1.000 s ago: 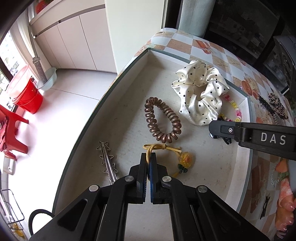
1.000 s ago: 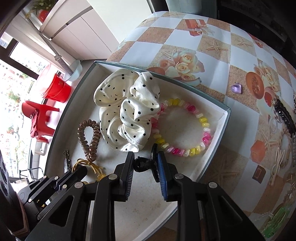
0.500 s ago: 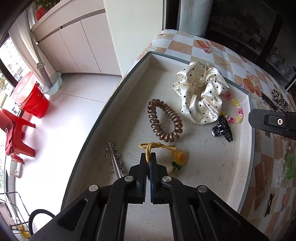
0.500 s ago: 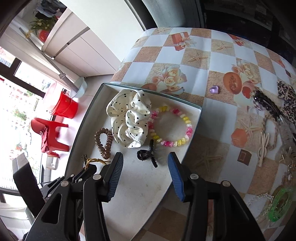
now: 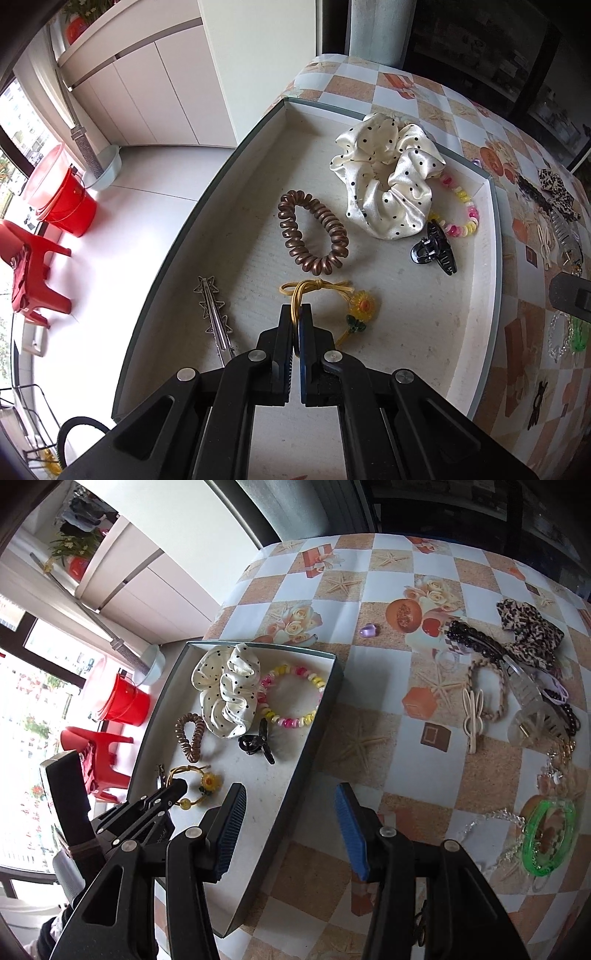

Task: Organize jewelry
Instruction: 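Carry the yellow hair tie and black claw clip into the tray and open both grippers, then move both open grippers back over the jewelry on the table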

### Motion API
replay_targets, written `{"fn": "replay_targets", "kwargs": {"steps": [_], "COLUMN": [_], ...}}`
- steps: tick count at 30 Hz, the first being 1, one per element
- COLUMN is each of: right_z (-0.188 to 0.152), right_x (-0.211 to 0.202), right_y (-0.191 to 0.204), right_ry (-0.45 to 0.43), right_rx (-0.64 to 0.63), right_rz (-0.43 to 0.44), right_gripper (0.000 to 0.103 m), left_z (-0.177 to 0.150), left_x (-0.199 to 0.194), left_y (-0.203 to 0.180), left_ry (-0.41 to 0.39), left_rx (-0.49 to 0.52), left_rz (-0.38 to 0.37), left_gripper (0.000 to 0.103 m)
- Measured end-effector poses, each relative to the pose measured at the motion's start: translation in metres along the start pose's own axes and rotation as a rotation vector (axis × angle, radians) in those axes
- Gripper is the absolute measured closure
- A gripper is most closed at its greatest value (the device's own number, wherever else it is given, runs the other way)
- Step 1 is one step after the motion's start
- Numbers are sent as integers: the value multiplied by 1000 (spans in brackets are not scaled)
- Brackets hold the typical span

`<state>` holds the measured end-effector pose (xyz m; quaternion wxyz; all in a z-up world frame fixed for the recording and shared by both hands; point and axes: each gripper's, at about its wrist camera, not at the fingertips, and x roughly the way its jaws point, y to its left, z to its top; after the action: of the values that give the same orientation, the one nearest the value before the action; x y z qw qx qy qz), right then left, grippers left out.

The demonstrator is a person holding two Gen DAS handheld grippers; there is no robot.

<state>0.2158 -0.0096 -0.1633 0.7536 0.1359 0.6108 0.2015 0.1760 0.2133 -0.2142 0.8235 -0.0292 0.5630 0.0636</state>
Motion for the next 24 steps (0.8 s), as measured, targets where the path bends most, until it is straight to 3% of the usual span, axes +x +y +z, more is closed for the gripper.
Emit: {"fn": "replay_targets", "kwargs": {"steps": [2,3,4,5,7,19,24], "right_z": [-3,-4,-5,-6,-9,-19,-25], "right_x": [-3,-5,-6,-8,-11,-22,-27], "right_y": [-3,-5,-6,-8,-10,-24,-34], "right_ry": [-3,-4,-5,-6,-7,-9,-7], "right_rx": [9,13,17,22,28,60,85], "right_rz": [1,1,1,1,2,-2,-3], "right_gripper": [49,49,49,49,49,49,39], "left_z": [0,0,0,0,-1,0,-2], "left_x": [-2,-2,-3,-5,-10,-7,-21], "left_y": [0,0,0,0,0,-5,-11], "left_ry": [0,1,2,4,-28,-28,-30], "left_rx": [-4,-4,-5,-8,-18,9,19], "left_rz": [-3,-3,-5,-3,16,62,72], "left_gripper": [98,89,66,0,0,0,0]}}
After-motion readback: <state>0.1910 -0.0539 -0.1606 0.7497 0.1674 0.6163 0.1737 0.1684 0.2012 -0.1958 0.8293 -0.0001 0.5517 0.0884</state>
